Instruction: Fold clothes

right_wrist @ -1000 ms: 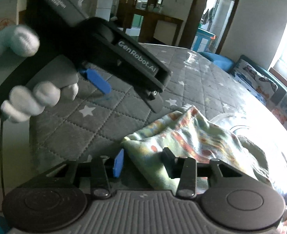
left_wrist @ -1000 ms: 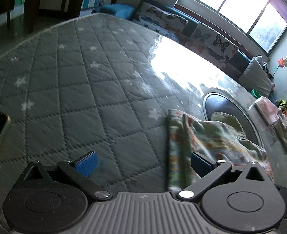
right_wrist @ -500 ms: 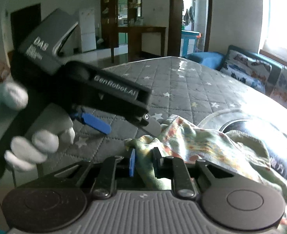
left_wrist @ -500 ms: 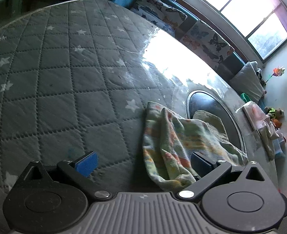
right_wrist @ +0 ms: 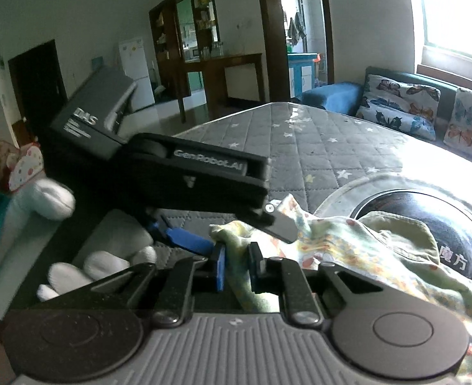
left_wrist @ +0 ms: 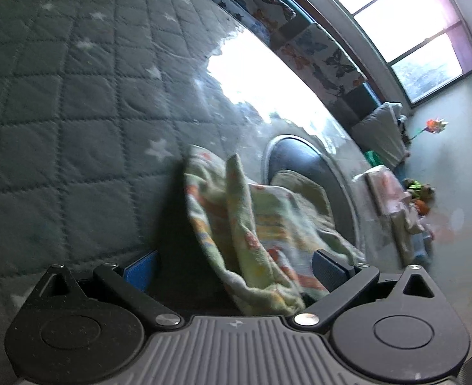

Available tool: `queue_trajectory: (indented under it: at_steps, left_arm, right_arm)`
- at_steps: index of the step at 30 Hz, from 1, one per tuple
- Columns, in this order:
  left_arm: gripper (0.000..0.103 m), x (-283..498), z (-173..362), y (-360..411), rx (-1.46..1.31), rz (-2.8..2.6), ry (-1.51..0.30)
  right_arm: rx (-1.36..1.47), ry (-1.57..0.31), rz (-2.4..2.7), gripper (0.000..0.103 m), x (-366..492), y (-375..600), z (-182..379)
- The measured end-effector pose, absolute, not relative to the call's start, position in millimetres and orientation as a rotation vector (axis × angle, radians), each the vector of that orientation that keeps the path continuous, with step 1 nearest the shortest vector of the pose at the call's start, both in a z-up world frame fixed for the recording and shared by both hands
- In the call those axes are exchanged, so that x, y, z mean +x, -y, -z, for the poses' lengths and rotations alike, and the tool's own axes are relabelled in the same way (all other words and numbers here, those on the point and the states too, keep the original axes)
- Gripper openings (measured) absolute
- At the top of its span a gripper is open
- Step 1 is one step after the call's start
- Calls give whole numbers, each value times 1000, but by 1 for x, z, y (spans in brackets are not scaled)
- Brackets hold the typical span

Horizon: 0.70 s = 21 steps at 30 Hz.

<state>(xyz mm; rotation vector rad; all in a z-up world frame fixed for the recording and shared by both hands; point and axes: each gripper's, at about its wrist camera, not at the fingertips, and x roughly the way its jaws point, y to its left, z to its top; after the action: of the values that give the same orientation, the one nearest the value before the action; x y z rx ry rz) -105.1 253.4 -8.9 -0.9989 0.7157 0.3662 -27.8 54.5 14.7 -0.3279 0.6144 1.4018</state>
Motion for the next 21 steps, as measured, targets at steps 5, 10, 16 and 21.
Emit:
queue_trajectory:
  at_steps: [5, 10, 16, 21]
  left_arm:
    - [87, -97, 13, -257, -1049, -314, -701]
    - [57, -95, 21, -261, -1118, -274, -698]
    - [53, -93, 26, -261, -1157, -260, -684]
    - [50, -87, 25, -257, -1112, -248, -693]
  right_arm:
    - [-298, -615, -1407, 12, -25, -50, -17]
    - [-270, -620, -1425, 12, -22, -47, -17]
    - [-246, -631, -1440, 12, -19, -46, -14]
    - [-248, -641, -1456, 12, -19, -47, -9]
